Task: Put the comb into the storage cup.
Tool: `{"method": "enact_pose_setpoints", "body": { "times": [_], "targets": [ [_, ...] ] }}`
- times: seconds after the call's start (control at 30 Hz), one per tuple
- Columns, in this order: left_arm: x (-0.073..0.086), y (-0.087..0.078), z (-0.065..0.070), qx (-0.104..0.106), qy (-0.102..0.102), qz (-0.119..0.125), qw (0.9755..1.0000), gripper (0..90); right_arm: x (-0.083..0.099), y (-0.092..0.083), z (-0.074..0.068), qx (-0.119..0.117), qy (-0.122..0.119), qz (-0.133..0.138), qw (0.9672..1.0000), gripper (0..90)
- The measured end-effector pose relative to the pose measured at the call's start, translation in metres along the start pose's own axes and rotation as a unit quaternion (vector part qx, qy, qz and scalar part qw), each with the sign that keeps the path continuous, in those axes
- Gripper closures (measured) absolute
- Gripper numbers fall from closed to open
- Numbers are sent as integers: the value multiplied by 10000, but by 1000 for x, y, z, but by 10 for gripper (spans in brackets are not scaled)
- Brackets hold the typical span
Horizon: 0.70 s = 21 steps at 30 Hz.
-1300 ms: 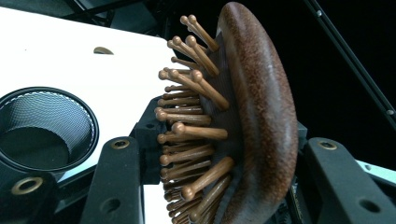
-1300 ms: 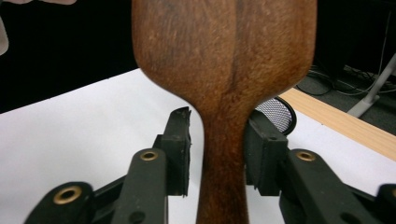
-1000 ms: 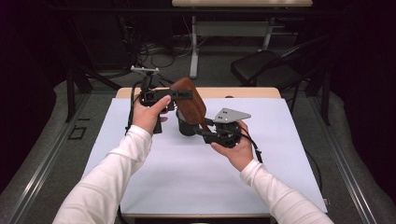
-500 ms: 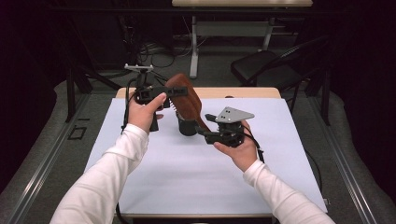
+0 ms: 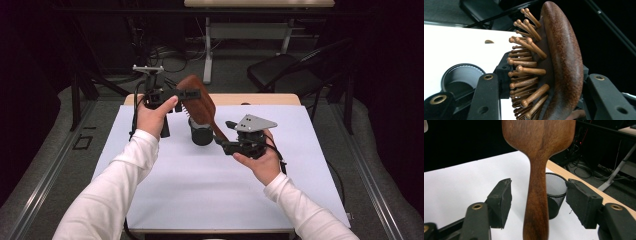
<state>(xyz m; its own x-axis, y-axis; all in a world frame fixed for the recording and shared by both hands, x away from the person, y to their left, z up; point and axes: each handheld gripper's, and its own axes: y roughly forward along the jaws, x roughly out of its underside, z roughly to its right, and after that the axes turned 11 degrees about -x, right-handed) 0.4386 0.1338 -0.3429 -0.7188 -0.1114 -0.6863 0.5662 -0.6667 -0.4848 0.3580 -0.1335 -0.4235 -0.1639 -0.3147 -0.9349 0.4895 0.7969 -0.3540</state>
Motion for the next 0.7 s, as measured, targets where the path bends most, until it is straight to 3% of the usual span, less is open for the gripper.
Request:
{"method": "enact_pose_setpoints", "body": {
  "times": [0.17, 0.5, 0.7],
  "targets": [
    [-2, 1, -2, -59, 9, 31, 10000, 503, -1, -3, 1, 74, 39, 104, 9999, 308],
    [-8, -1, -5, -269, 26, 245, 9993, 501, 0, -2, 3, 3, 311, 48, 9995, 193],
    [-12, -2, -9, -368, 37, 395, 9985, 501, 0, -4, 7, -18, 670, 81, 9977, 150]
  ]
}}
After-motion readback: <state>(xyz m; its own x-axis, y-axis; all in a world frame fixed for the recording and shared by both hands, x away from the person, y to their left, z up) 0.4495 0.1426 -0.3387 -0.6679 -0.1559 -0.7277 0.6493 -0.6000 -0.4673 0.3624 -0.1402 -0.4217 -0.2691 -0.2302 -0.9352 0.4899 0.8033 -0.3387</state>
